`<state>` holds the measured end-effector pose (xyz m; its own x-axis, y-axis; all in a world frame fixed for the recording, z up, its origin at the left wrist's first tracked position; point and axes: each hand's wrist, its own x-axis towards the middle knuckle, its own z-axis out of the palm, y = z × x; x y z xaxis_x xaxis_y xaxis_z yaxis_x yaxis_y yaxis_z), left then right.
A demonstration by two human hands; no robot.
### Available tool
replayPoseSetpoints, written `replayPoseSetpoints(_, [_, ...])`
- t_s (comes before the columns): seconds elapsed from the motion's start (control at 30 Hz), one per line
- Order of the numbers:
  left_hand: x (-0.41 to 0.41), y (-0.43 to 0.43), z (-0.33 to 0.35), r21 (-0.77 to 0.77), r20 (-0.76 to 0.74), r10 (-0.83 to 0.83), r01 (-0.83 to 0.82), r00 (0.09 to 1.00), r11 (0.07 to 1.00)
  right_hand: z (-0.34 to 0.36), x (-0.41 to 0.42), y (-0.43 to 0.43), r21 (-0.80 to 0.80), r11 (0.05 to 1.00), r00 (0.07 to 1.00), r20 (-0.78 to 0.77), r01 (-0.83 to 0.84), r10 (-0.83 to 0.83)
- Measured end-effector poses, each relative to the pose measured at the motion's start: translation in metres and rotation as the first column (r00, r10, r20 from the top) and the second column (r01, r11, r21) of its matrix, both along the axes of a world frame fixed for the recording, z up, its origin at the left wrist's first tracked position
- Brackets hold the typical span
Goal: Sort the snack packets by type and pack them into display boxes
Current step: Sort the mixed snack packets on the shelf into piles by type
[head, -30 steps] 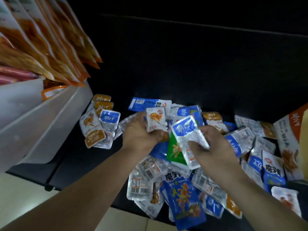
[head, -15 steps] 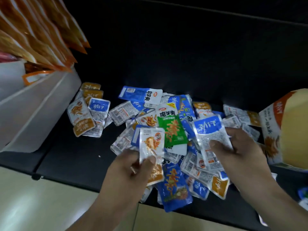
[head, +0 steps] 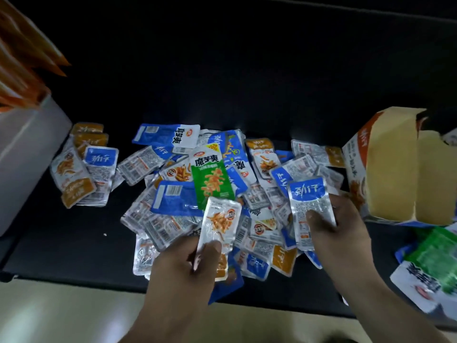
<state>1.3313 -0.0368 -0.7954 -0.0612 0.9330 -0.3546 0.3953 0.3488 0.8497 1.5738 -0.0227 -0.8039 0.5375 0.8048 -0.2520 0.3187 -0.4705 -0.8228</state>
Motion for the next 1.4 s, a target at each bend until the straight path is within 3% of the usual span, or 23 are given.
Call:
replayPoseSetpoints(0.17, [0.026,0.004,0.015,-0.116,0.177,0.029,-0.008,0.984,0.993,-0.004,0.011,-0.002,0.113,0.983,0.986,-0.101,0.145,-0.133])
replayPoseSetpoints(0.3, [0.052,0.006,0.003,-0.213,0.215,0.006,0.041,0.977,0.976,-0.007,0.011,-0.001,0.053,0.988,0.977,-0.167,0.142,-0.132])
replayPoseSetpoints(0.43, [0.074,0.015,0.001,-0.264,0.289,0.088,-0.009,0.953,0.964,-0.011,0.012,0.000,-0.007,0.975,0.898,-0.388,0.221,-0.207])
replayPoseSetpoints(0.57, [0.083,0.019,0.002,-0.198,0.286,0.046,0.012,0.957,0.980,-0.007,0.007,0.002,-0.043,0.964,0.803,-0.545,0.262,-0.242])
replayPoseSetpoints(0.83, [0.096,0.039,0.013,-0.119,0.276,0.054,-0.022,0.960,0.993,0.001,-0.002,-0.001,-0.023,0.985,0.811,-0.565,0.170,-0.153])
replayPoseSetpoints(0.97, [0.085,0.042,0.024,-0.054,0.290,0.058,-0.043,0.955,0.998,0.012,0.007,0.003,0.021,0.964,0.806,-0.554,0.266,-0.210])
replayPoseSetpoints(1.07, [0.060,0.039,0.039,-0.052,0.359,0.111,-0.099,0.927,0.994,0.027,0.007,0.007,0.014,0.942,0.744,-0.618,0.334,-0.255])
replayPoseSetpoints(1.23, [0.019,0.036,0.055,-0.010,0.417,0.119,-0.126,0.901,0.992,0.051,-0.026,0.011,0.018,0.984,0.634,-0.767,0.176,-0.099])
replayPoseSetpoints(1.4, [-0.001,0.033,0.037,-0.148,0.427,0.176,-0.123,0.887,0.981,0.056,-0.054,0.020,0.065,0.995,0.599,-0.801,0.075,0.007])
